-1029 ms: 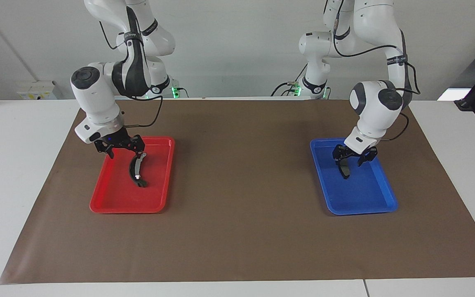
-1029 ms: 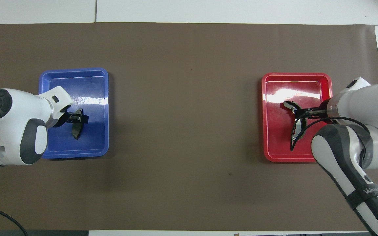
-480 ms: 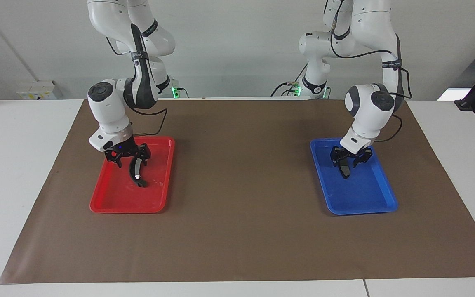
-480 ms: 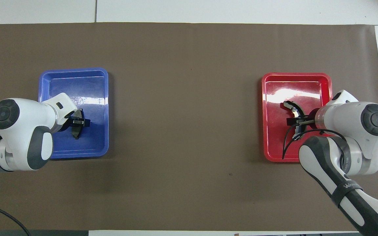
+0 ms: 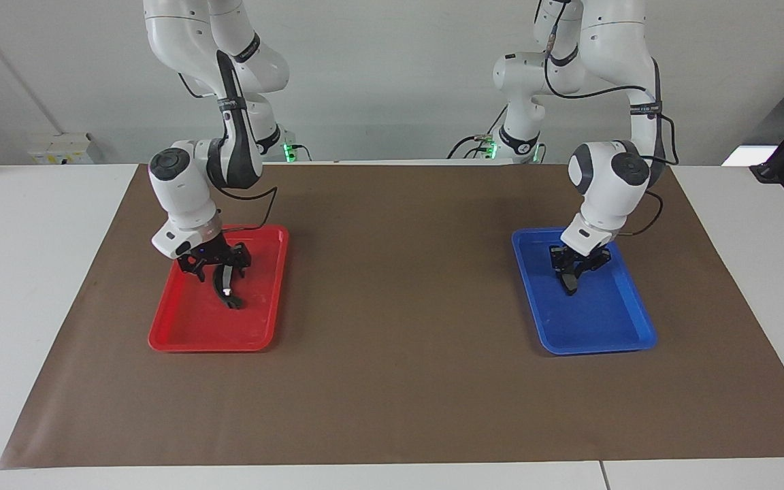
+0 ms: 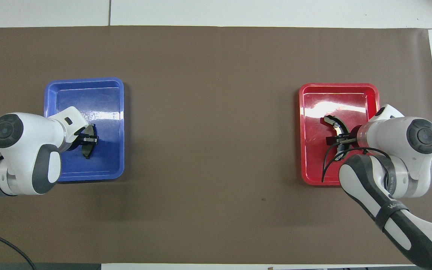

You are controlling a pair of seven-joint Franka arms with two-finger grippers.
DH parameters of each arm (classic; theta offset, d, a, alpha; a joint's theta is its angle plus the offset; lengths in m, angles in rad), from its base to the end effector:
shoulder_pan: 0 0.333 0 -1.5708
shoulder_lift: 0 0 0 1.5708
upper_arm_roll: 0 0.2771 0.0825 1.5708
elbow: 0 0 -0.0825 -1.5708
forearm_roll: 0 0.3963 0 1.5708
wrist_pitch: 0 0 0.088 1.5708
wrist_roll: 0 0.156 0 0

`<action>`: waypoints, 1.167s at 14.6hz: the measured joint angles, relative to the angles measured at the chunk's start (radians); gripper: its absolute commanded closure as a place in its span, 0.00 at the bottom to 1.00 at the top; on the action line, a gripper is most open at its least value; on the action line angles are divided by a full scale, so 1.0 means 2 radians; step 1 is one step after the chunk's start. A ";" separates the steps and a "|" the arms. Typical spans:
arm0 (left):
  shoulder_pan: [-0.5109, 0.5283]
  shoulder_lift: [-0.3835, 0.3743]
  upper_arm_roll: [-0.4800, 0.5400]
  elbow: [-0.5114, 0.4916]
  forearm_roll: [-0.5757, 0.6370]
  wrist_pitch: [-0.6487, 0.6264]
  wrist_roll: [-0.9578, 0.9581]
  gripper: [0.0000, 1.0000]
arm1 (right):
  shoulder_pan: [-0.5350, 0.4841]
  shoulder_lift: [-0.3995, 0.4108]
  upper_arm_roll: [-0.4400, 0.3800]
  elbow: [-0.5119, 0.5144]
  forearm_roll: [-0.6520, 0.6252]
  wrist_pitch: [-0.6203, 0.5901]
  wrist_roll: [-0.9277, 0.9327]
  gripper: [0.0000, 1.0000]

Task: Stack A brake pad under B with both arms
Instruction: 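Grasp the pads in both trays with the left and right grippers, then set the pad mid-table with the left gripper while the right gripper lifts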

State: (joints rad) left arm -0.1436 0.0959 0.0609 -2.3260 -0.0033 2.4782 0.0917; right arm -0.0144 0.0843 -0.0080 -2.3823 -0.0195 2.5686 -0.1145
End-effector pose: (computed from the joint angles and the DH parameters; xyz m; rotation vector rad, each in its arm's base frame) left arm 0.5268 -0.0432 0.2066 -3.1247 0.2699 -0.0886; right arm 0.5209 -0.0119 0.1981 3.1141 0.1683 0.1575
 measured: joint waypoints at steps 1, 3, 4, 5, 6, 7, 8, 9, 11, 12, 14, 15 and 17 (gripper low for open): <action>0.000 -0.001 0.000 0.010 0.000 -0.018 -0.004 0.99 | -0.001 0.000 0.000 0.000 0.000 0.000 -0.006 0.10; -0.003 -0.003 -0.002 0.052 0.000 -0.071 -0.008 0.99 | -0.001 0.000 0.000 0.000 0.000 0.000 -0.014 0.12; -0.009 -0.003 -0.003 0.081 0.000 -0.101 -0.012 0.99 | -0.001 0.000 0.000 0.000 0.000 0.000 -0.014 0.13; -0.021 -0.002 -0.004 0.105 0.000 -0.119 -0.026 0.99 | -0.001 0.000 0.000 -0.001 0.000 0.000 -0.014 0.14; -0.040 0.000 -0.005 0.123 0.000 -0.125 -0.052 0.99 | -0.001 0.000 0.000 -0.001 0.000 0.000 -0.014 0.14; -0.063 0.002 -0.006 0.134 0.000 -0.125 -0.082 0.99 | -0.001 0.000 0.000 -0.002 0.001 0.000 -0.014 0.18; -0.087 0.007 -0.007 0.141 0.000 -0.124 -0.110 0.99 | -0.001 0.001 0.000 -0.003 0.002 0.000 -0.014 0.21; -0.112 0.016 -0.008 0.148 0.000 -0.121 -0.138 0.99 | -0.001 0.001 0.000 -0.003 0.003 0.000 -0.014 0.28; -0.156 0.044 -0.010 0.175 0.000 -0.116 -0.197 0.99 | -0.001 0.001 0.001 -0.004 0.003 0.000 -0.014 0.73; -0.176 0.064 -0.010 0.195 0.000 -0.115 -0.225 0.99 | -0.001 0.001 0.001 -0.004 0.004 0.000 -0.014 1.00; -0.209 0.109 -0.011 0.237 0.000 -0.111 -0.268 0.99 | -0.001 0.001 0.001 -0.003 0.004 0.000 -0.014 1.00; -0.223 0.129 -0.011 0.252 0.000 -0.100 -0.279 0.99 | -0.001 0.002 0.001 -0.002 0.004 0.000 -0.014 1.00; -0.245 0.157 -0.011 0.269 -0.003 -0.081 -0.297 0.96 | -0.001 0.002 0.001 0.002 0.005 0.000 -0.004 1.00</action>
State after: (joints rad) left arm -0.6326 0.4098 0.0392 -1.7873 -0.0088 2.3168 -0.5020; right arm -0.0157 0.0875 -0.0058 -2.3776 -0.0093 2.5690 -0.1227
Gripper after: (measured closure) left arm 0.595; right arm 0.568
